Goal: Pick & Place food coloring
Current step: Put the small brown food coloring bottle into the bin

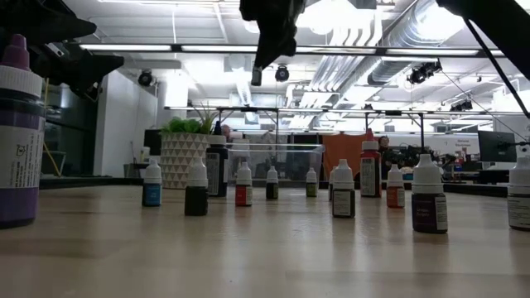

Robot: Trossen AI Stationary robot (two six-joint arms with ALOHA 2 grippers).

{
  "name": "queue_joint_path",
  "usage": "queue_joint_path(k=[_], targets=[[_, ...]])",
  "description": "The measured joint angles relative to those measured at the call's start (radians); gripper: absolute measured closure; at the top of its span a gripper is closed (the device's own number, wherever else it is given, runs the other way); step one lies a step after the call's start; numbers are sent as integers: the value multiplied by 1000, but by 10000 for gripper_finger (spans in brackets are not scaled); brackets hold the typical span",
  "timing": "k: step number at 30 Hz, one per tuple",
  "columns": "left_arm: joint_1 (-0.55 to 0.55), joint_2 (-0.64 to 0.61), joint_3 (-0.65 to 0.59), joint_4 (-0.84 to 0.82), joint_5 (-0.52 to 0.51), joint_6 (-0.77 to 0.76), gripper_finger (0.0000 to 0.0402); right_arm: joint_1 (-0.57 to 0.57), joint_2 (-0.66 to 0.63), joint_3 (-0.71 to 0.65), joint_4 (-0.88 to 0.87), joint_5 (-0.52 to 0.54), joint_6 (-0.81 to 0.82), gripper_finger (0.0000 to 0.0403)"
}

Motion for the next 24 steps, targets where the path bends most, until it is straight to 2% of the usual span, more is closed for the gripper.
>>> queue_joint_path(k=[3, 8, 12, 24], targets=[[0, 0, 0, 0, 0, 0, 130, -39, 0, 0, 13, -12, 6, 341], [0, 0, 0, 0, 0, 0, 130, -101, 6, -3, 78, 26, 74, 341], [0, 0, 0, 0, 0, 0, 130, -142, 6, -71, 193, 71, 162, 341], [0, 0, 0, 0, 0, 0, 130, -198, 8, -436, 666, 191, 559, 341]])
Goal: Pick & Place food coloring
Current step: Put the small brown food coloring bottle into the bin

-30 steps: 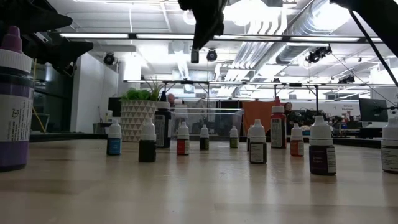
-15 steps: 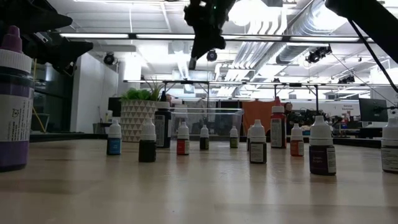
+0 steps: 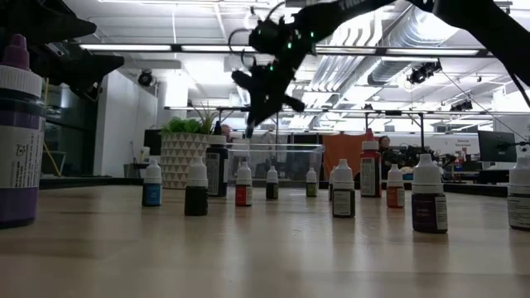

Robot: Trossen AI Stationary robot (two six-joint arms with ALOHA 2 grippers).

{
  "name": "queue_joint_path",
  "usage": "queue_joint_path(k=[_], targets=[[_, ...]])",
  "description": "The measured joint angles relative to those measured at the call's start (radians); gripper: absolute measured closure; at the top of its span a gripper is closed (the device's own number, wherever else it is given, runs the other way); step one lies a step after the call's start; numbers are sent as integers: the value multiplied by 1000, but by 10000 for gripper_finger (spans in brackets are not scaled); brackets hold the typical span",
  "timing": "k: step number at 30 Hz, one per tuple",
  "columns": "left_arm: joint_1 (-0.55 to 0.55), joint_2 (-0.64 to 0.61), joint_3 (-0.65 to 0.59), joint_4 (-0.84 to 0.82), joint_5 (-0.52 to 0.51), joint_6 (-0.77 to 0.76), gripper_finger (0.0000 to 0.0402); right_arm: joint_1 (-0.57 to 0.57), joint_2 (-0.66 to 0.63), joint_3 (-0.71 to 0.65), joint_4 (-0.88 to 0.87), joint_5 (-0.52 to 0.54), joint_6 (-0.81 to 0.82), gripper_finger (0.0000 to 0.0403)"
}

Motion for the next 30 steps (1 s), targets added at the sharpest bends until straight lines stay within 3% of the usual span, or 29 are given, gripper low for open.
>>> queue_joint_path(k=[8, 30], targets=[[0, 0, 0, 0, 0, 0, 130, -14, 9, -85, 71, 53, 146, 341], [0, 0, 0, 0, 6, 0, 130, -148, 41, -50, -184, 27, 113, 341]])
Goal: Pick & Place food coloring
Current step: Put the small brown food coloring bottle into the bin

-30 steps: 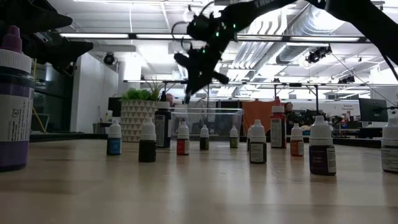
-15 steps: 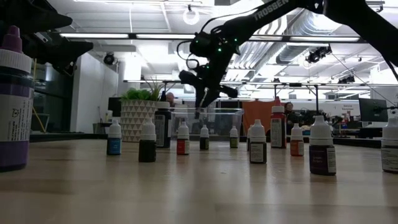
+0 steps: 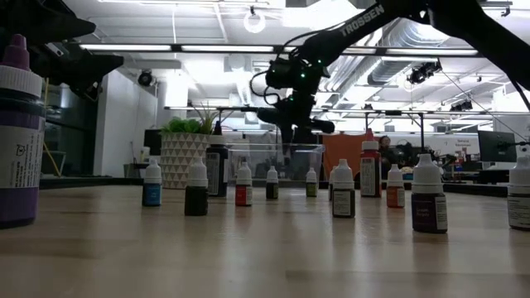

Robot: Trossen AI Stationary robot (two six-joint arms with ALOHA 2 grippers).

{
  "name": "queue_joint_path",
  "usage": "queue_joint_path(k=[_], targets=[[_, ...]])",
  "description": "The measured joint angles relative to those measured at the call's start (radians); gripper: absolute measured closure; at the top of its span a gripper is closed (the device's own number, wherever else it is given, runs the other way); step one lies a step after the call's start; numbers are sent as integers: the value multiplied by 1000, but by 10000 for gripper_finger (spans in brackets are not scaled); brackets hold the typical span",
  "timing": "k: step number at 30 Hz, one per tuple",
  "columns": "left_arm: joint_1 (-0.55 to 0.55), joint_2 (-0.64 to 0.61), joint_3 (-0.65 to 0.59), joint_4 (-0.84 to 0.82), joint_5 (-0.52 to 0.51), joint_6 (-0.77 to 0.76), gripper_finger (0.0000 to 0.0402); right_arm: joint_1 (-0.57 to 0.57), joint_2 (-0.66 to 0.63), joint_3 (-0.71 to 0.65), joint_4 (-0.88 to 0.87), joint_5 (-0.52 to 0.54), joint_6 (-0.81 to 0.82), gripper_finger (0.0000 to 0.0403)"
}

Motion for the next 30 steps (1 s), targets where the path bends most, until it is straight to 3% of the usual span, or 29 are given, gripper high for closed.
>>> queue_joint_path(k=[13, 24, 30], targets=[[0, 0, 0, 0, 1, 0, 130, -16, 66, 0, -8, -92, -204, 341], [0, 0, 0, 0, 1, 0, 130, -27, 71, 0, -19, -73, -469, 341], [0, 0, 0, 0, 1, 0, 130, -46, 71, 0, -53, -22, -352, 341]])
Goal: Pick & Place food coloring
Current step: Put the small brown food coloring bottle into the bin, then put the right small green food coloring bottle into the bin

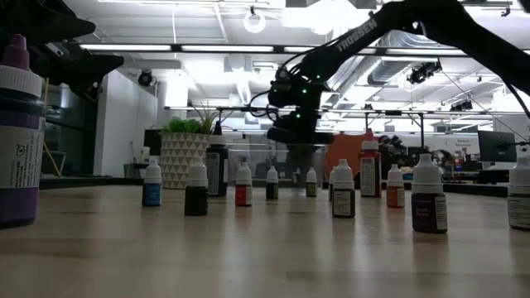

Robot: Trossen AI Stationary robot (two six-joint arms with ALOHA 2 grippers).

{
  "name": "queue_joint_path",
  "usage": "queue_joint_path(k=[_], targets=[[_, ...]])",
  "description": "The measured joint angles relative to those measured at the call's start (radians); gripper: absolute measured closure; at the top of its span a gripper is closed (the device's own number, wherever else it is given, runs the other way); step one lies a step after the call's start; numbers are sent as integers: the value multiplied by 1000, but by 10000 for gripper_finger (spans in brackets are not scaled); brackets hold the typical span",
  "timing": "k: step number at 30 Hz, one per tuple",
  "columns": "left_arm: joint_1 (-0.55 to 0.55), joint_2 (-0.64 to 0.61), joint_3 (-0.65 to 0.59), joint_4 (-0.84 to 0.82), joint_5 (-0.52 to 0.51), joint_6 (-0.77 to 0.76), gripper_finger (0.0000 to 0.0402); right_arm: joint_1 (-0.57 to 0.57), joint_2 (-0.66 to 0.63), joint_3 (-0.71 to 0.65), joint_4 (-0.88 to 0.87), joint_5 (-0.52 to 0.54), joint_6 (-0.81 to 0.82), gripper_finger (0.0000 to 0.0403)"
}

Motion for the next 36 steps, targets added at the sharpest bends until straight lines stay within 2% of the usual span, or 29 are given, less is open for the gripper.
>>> queue_joint_path(k=[8, 21, 36], targets=[[0, 0, 0, 0, 0, 0, 130, -6, 0, 0, -9, -10, 86, 341], [0, 0, 0, 0, 0, 0, 130, -6, 0, 0, -12, -10, 70, 327], [0, 0, 0, 0, 0, 0, 130, -5, 0, 0, -19, 18, 70, 282]])
